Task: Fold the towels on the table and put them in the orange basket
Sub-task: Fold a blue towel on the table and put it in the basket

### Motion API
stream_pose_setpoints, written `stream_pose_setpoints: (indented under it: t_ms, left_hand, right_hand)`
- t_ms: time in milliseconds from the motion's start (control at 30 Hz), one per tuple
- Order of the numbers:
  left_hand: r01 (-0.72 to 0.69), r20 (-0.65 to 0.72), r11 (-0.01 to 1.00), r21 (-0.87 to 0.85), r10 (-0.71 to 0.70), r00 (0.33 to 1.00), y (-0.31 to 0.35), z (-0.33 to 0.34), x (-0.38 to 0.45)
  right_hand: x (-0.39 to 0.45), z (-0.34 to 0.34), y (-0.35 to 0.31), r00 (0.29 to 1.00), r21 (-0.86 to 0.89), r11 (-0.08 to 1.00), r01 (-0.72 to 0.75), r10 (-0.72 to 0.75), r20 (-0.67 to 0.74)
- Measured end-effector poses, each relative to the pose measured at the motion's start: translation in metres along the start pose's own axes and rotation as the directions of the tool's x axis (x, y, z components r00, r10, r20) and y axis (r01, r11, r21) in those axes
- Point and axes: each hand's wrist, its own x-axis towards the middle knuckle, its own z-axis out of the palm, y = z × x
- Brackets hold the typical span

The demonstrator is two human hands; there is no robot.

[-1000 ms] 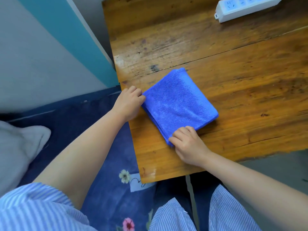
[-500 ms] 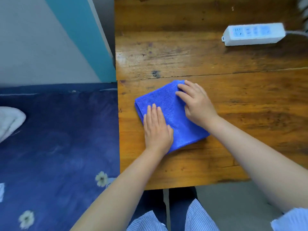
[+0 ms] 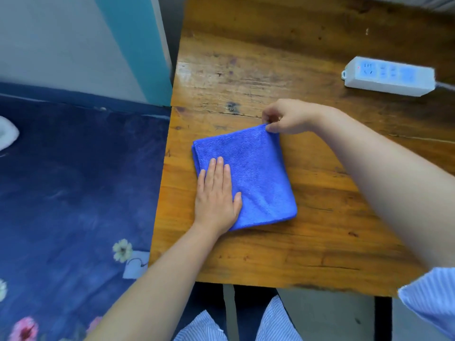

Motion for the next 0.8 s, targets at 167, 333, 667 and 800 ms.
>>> stream_pose_setpoints:
  t_ms: [167,333,667,800]
  left_hand:
    - [0.037,-0.001,0.999,0.019,-0.037,0.999,0.001,0.0,-0.001]
    - [0.086,-0.008,0.994,0.063,-0.086,0.996,0.005,0.0,-0.001]
    - [0.186,-0.056,0.983,0.007,-0.185,0.981,0.02,0.004,-0.014]
    - [0.213,-0.001,0.976,-0.053,-0.213,0.977,0.016,0.019,-0.019]
  right_hand:
    - [0.01,0.022,0.009,0.984,-0.234,0.972,0.03,-0.071,-0.166]
    - [0.003,0.065,0.014,0.841,-0.155,0.975,-0.161,0.054,-0.538]
    - [-0.043,0.134,-0.011,0.883,-0.098,0.995,-0.011,-0.036,-0.467]
    - [-0.042,0.134,0.005,0.908,-0.159,0.987,0.039,-0.101,-0.406]
